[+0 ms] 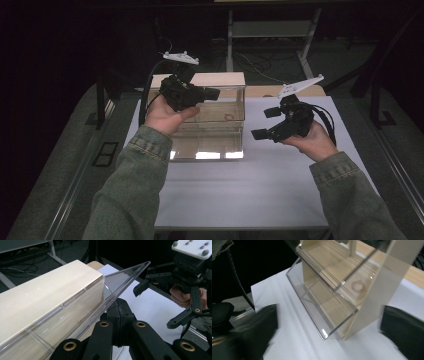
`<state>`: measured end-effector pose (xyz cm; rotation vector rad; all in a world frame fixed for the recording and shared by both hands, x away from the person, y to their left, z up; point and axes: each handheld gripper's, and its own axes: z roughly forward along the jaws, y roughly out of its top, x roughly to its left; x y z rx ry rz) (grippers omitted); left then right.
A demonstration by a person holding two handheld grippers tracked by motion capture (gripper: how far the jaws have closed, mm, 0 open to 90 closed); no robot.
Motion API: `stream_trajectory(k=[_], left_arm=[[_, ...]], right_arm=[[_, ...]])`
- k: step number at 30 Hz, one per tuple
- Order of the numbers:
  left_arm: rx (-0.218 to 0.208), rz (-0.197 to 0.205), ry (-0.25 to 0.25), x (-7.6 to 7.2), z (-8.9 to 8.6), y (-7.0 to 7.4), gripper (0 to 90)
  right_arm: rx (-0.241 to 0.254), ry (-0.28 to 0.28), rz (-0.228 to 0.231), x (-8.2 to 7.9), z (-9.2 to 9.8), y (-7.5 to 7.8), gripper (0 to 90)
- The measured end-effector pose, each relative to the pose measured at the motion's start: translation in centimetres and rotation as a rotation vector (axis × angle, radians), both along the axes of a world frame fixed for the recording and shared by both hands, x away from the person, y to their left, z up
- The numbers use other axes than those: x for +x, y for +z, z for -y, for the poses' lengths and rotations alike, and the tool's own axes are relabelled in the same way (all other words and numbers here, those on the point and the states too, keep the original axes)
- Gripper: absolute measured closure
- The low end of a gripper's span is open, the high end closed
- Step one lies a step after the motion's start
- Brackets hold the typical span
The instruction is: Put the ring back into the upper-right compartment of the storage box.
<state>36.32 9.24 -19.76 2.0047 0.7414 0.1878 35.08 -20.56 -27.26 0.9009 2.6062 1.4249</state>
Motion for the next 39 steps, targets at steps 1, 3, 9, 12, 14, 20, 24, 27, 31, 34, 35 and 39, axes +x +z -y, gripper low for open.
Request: stream_trajectory(k=[1, 3, 9, 12, 14, 20, 24, 27, 31, 34, 35, 39], left_arm=[[-0.001, 0.000, 0.001, 0.0, 0.0, 0.0, 89.2], [-0.001, 0.000, 0.003, 0.0, 0.1, 0.0, 89.1], [-0.003, 0.000, 0.001, -0.1, 0.0, 0.0, 89.2], [-0.003, 0.001, 0.003, -0.1, -0.1, 0.0, 89.1], [-0.002, 0.003, 0.001, -0.1, -0.1, 0.0, 89.1], [0.000, 0.001, 0.000, -0.1, -0.1, 0.0, 89.1], [-0.003, 0.002, 0.001, -0.1, -0.1, 0.0, 89.1], [-0.001, 0.001, 0.003, -0.1, 0.0, -0.1, 89.1], [0.004, 0.000, 0.002, -0.2, 0.0, 0.0, 89.1], [-0.003, 0.001, 0.003, -0.2, 0.0, -0.1, 89.1], [-0.002, 0.002, 0.002, -0.2, 0.0, -0.1, 89.1], [0.000, 0.006, -0.002, -0.2, 0.1, -0.2, 89.1]], right_arm=[[0.008, -0.008, -0.004, -0.1, 0.3, -0.2, 0.5], [0.018, -0.015, 0.005, -0.2, 0.9, -0.5, 0.5], [0.056, -0.014, 0.017, -0.9, 2.5, -1.0, 0.5], [0.059, -0.020, 0.015, -1.2, 3.1, -1.3, 0.5], [0.068, -0.022, 0.013, -1.4, 3.5, -1.5, 0.5], [0.073, -0.028, 0.002, -2.2, 4.5, -2.7, 0.5], [0.068, -0.028, -0.015, -2.8, 4.8, -3.8, 0.5], [0.069, -0.030, -0.022, -3.2, 4.9, -4.4, 0.5], [0.065, -0.033, -0.023, -3.7, 5.1, -5.2, 0.5], [0.061, -0.036, -0.025, -4.1, 5.3, -5.8, 0.5], [0.063, -0.039, -0.026, -4.3, 5.3, -6.0, 0.5], [0.062, -0.039, -0.035, -4.8, 5.5, -6.8, 0.5]])
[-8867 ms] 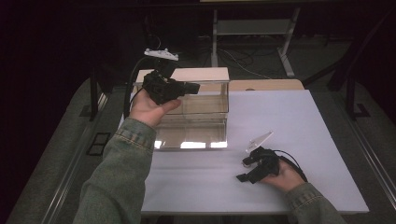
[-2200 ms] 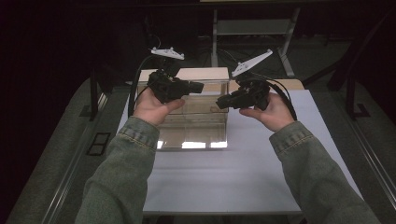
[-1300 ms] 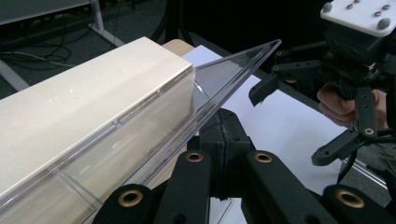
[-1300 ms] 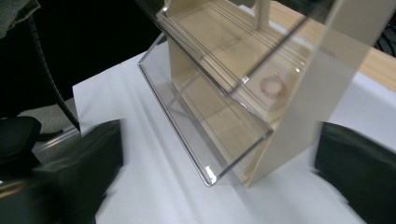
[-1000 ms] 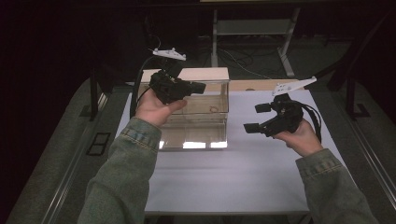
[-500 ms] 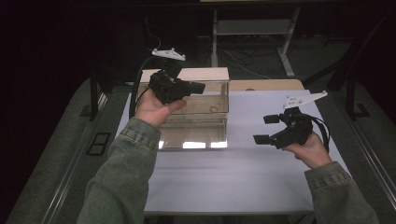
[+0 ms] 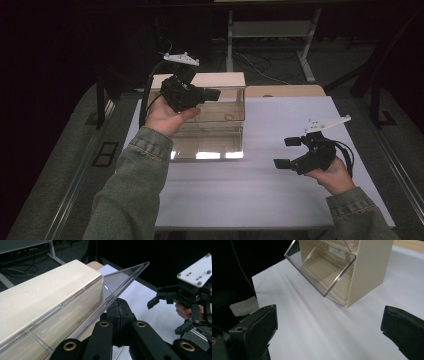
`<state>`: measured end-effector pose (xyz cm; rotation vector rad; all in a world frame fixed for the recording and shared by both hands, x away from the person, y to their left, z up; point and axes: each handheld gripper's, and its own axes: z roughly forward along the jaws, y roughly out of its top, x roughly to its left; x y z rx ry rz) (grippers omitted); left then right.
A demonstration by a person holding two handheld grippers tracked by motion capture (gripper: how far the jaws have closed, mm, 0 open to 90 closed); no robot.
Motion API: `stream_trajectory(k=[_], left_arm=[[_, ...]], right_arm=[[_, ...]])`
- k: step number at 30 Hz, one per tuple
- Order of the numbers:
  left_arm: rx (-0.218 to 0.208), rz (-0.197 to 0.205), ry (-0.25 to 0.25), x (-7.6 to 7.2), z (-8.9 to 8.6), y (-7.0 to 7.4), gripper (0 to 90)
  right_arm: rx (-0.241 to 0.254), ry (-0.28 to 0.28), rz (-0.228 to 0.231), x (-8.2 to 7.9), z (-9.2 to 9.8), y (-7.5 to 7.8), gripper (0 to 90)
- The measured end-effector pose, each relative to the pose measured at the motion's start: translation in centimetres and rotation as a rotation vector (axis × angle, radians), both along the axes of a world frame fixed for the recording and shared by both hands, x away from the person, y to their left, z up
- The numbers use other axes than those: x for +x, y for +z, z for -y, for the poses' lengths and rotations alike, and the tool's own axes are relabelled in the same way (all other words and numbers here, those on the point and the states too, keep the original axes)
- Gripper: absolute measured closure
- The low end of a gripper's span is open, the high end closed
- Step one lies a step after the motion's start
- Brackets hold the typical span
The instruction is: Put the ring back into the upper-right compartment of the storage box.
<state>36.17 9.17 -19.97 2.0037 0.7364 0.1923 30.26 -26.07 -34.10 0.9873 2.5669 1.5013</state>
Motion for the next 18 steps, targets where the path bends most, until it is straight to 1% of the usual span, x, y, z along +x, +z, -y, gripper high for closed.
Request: stream_trajectory(k=[10, 14, 16, 18], left_arm=[[0.001, 0.000, 0.002, 0.0, 0.1, -0.1, 89.1], [-0.004, 0.006, 0.001, 0.0, 0.1, -0.2, 89.1], [-0.004, 0.008, 0.001, 0.0, 0.1, -0.2, 89.1], [-0.003, 0.007, 0.002, 0.0, 0.1, -0.2, 89.1]], right_arm=[[-0.003, -0.009, -0.028, -1.0, 0.7, -1.9, 0.5], [0.006, -0.006, -0.044, -1.4, 1.0, -2.8, 0.5], [0.009, -0.010, -0.047, -1.6, 1.1, -3.2, 0.5], [0.007, -0.016, -0.037, -1.8, 1.3, -3.7, 0.5]])
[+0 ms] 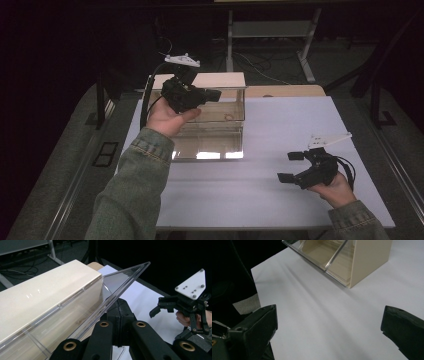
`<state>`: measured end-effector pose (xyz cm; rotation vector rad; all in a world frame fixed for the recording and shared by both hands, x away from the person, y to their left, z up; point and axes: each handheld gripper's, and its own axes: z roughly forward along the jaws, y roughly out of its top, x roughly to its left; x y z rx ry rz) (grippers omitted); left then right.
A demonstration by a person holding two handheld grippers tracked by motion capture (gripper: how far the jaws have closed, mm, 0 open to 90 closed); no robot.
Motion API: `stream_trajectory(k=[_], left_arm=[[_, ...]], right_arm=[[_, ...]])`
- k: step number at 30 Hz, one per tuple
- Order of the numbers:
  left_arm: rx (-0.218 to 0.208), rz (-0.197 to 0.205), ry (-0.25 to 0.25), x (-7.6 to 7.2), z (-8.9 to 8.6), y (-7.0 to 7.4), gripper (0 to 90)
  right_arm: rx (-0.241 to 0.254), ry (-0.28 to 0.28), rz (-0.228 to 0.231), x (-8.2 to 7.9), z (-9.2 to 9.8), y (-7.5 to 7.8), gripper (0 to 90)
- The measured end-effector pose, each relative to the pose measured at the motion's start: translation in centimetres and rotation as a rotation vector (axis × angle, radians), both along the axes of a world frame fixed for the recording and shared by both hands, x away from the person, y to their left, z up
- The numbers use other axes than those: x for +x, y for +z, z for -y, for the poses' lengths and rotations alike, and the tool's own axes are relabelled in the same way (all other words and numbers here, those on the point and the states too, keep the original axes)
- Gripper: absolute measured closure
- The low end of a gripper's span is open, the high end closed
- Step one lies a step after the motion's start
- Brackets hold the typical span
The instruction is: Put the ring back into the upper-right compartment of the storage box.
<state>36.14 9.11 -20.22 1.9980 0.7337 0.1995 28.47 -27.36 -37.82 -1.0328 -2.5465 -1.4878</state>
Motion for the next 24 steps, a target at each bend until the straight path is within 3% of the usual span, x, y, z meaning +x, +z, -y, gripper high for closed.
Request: stream_trajectory(k=[24], left_arm=[[-0.038, 0.020, -0.003, -0.7, -0.3, -1.1, 89.1]], right_arm=[[-0.018, -0.086, -0.013, -2.6, 1.6, -3.3, 0.5]])
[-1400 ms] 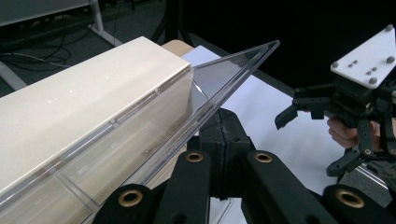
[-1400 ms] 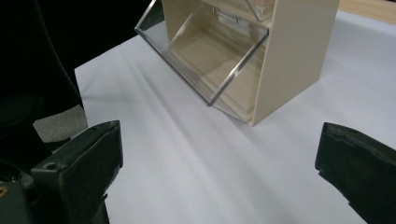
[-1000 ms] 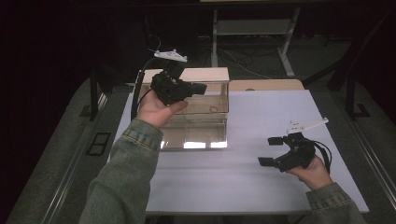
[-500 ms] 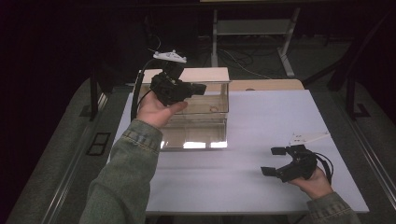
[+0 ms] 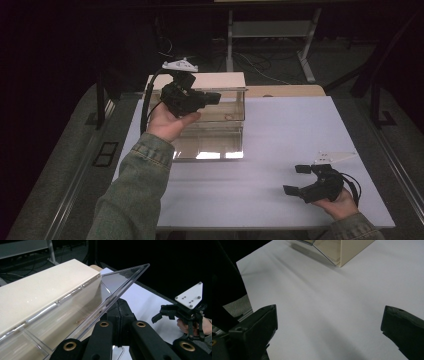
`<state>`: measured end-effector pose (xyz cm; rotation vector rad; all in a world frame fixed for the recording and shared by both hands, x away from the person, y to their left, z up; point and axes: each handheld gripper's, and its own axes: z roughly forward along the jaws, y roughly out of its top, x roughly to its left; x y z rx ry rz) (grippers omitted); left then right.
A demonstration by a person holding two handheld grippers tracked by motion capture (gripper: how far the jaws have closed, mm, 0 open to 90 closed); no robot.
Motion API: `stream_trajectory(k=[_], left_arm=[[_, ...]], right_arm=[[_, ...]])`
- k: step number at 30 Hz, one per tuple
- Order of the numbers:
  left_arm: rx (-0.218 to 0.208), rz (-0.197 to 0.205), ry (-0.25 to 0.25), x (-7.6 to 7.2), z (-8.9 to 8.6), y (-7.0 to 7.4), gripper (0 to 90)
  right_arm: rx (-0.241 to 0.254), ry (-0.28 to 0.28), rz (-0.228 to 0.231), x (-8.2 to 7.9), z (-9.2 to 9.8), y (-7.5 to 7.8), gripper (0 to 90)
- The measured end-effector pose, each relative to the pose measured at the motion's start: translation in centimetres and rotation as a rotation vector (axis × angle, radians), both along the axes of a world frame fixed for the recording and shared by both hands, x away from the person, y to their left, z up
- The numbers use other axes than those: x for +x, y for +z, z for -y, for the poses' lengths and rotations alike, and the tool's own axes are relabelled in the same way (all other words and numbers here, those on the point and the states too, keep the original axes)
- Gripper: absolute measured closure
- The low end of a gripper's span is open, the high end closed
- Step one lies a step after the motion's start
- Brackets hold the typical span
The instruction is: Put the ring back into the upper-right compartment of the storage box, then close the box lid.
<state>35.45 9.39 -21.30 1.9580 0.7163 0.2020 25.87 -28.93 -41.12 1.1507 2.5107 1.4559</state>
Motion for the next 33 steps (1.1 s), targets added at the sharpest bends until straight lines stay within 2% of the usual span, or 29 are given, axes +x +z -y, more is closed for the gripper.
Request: stream_trajectory(k=[7, 10, 11, 12, 15, 17, 33], left_arm=[[-0.022, 0.018, 0.002, -0.5, -0.1, -0.9, 89.1], [-0.039, 0.022, 0.003, -0.8, -0.1, -1.3, 89.1], [-0.045, 0.025, 0.002, -0.8, -0.2, -1.5, 89.1], [-0.060, 0.026, 0.007, -0.9, -0.2, -1.7, 89.1], [-0.074, 0.031, 0.007, -1.2, -0.3, -2.2, 89.1], [-0.092, 0.031, 0.011, -1.3, -0.4, -2.6, 89.1], [-0.133, 0.019, 0.000, -2.0, -1.3, -5.0, 87.6]], right_arm=[[-0.004, -0.012, -0.015, -0.5, 0.0, -0.2, 0.5], [-0.005, -0.006, 0.004, -0.6, 0.1, -0.2, 0.5], [-0.001, -0.014, -0.012, -0.7, 0.2, -0.2, 0.5], [-0.003, -0.010, 0.008, -0.7, 0.3, -0.3, 0.5], [0.004, -0.019, 0.008, -0.9, 0.4, -0.3, 0.5], [0.007, -0.019, 0.010, -1.0, 0.6, -0.2, 0.5], [0.006, -0.023, 0.003, -1.2, 0.7, -0.3, 0.5]])
